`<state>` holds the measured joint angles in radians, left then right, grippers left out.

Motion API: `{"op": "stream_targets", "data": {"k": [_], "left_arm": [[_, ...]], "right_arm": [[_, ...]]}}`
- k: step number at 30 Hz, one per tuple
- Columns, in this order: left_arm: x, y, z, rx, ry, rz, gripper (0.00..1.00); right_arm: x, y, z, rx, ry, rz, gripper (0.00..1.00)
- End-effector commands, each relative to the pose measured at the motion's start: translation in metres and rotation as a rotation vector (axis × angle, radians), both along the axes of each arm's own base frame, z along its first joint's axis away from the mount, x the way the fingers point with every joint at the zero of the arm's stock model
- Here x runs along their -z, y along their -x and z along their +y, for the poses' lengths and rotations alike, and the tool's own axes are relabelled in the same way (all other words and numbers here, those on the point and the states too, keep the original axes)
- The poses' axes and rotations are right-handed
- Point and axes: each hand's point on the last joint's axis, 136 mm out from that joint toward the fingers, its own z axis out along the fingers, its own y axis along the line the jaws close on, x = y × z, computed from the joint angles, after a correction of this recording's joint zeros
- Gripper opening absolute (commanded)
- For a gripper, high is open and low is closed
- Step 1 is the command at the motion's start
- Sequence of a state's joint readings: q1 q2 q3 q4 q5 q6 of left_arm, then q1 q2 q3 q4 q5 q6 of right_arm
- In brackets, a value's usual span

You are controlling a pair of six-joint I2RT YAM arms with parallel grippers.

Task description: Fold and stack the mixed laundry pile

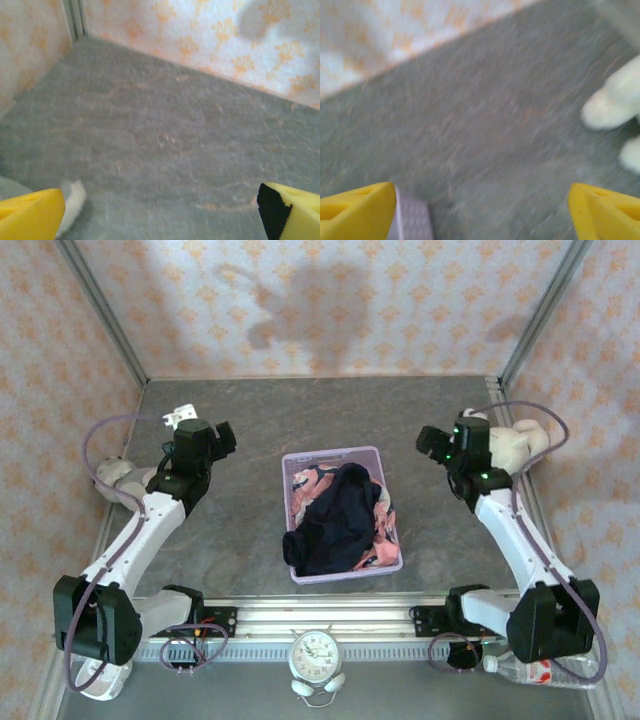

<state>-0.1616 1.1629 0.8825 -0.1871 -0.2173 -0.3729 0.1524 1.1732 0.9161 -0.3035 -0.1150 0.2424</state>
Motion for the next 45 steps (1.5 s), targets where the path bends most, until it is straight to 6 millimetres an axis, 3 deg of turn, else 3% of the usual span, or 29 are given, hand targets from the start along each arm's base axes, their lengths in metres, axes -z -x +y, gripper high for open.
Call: {"op": "stream_targets", "data": {"k": [1, 5, 7, 10, 15, 20, 23, 29, 38, 41, 45], "left_arm": [[0.044, 0.023, -0.016, -0.04, 0.173, 0.197, 1.0], [0.054, 0.014, -0.034, -0.021, 0.276, 0.232, 1.0], [0.058, 0.008, -0.037, -0.018, 0.277, 0.248, 1.0], [0.062, 0.0, -0.042, 0.0, 0.267, 0.297, 1.0], [0.077, -0.005, -0.051, 0.01, 0.313, 0.341, 1.0], [0.088, -0.003, -0.059, -0.024, 0.389, 0.328, 0.99], [0.086, -0.001, -0.064, -0.036, 0.373, 0.329, 0.98], [0.084, 0.0, -0.08, -0.055, 0.369, 0.348, 0.97], [0.079, -0.025, -0.095, 0.01, 0.291, 0.414, 0.97], [0.082, -0.031, -0.101, 0.026, 0.298, 0.437, 0.97], [0.086, -0.037, -0.108, 0.045, 0.322, 0.453, 0.96]], "right_arm": [[0.046, 0.029, 0.046, -0.114, -0.085, 0.281, 0.83], [0.064, 0.028, 0.086, -0.219, -0.06, 0.411, 0.81], [0.077, 0.026, 0.105, -0.286, -0.069, 0.461, 0.73], [0.097, 0.018, 0.116, -0.288, -0.045, 0.534, 0.61], [0.118, 0.0, 0.113, -0.255, 0.032, 0.573, 0.41], [0.123, -0.013, 0.1, -0.213, 0.118, 0.585, 0.0], [0.106, -0.027, 0.09, -0.175, 0.113, 0.539, 0.0], [0.067, -0.075, 0.006, 0.123, 0.044, 0.502, 0.0], [0.042, -0.154, -0.132, 0.498, -0.115, 0.392, 0.0], [0.044, -0.181, -0.159, 0.545, -0.162, 0.347, 0.0], [0.047, -0.212, -0.176, 0.553, -0.159, 0.308, 0.03]]}}
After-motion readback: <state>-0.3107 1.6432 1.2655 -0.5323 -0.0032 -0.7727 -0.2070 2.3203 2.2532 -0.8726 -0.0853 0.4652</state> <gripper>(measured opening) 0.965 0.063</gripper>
